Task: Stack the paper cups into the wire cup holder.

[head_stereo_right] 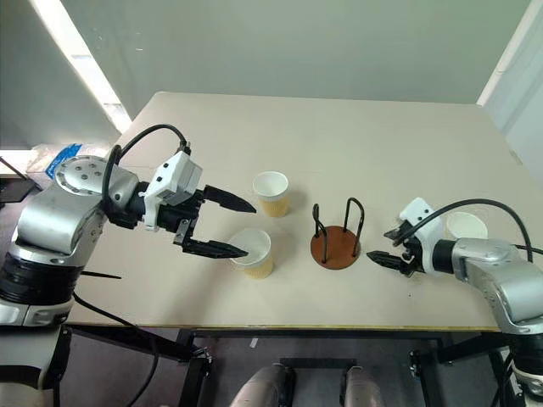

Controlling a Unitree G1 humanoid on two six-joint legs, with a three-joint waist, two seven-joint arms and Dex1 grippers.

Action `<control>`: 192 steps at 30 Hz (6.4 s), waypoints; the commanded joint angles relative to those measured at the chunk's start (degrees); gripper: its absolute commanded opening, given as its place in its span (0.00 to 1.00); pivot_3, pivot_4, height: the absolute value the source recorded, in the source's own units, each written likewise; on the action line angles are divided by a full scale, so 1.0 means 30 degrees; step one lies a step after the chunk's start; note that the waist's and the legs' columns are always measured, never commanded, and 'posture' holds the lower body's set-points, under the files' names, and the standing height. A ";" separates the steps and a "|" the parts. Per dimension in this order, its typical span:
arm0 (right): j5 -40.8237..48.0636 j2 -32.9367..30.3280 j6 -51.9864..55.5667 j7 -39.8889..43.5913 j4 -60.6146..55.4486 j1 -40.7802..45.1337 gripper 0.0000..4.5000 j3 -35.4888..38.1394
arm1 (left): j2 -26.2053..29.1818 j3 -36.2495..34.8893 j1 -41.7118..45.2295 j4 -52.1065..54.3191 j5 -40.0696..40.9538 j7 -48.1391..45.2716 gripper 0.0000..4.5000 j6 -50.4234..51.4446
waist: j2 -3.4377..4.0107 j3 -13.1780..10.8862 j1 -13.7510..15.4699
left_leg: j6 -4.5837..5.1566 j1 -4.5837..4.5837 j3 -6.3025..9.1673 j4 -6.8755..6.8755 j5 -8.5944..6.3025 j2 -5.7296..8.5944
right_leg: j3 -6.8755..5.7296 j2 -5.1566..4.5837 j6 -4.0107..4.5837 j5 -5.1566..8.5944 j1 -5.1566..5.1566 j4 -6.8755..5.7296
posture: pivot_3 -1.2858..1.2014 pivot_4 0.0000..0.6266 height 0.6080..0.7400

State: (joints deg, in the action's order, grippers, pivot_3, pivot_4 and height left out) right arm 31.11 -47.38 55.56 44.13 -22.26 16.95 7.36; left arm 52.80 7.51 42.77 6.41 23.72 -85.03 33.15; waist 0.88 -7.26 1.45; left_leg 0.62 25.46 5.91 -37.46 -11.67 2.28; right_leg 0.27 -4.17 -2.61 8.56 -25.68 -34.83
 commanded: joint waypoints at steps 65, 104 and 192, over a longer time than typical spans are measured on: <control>0.7957 -0.2502 -0.3075 0.0108 -0.5878 -0.4039 0.80 0.6983 | -0.3829 1.1646 1.4610 -1.3229 0.3447 -0.2489 0.00 -1.0821 | -0.0013 -0.0007 0.0116 | -0.0011 0.0201 -0.0054 -0.0233 -0.0193 0.0024 | 0.0040 -0.0015 -0.0218 -0.0029 -0.0023 0.0124 | 0.52 0.24 1.00; 1.0350 -0.2269 -0.2599 -0.2725 -0.7770 -0.9202 0.80 1.2720 | -1.0919 1.4912 1.7325 -2.0310 0.2695 -0.2489 0.00 -1.6075 | -0.0022 -0.0013 0.0699 | 0.0274 0.0275 -0.0269 -0.0577 -0.0426 0.0030 | 0.0181 -0.0037 -0.0739 -0.0024 0.0083 0.0282 | 0.52 0.24 1.00; -0.7201 -0.8015 -0.7399 0.4528 0.7669 0.1443 0.09 -0.3635 | -0.7780 -0.0205 0.5333 -0.7102 -0.1802 0.4175 0.91 -0.4357 | 0.0134 0.0039 0.0267 | 0.0571 -0.0009 -0.0643 -0.0844 -0.0626 0.0023 | 0.0552 -0.0027 -0.0855 -0.0067 0.0270 0.0230 | 0.52 0.24 1.00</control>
State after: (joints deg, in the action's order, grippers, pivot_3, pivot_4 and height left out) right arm 10.85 -70.99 34.39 57.00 0.45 19.96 -3.77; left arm 28.73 7.79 58.50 -16.11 18.27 -72.34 20.82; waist 1.28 -7.15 2.25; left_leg 2.32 25.44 3.98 -39.99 -13.56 2.34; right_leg 1.92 -4.25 -5.17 8.36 -24.87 -34.12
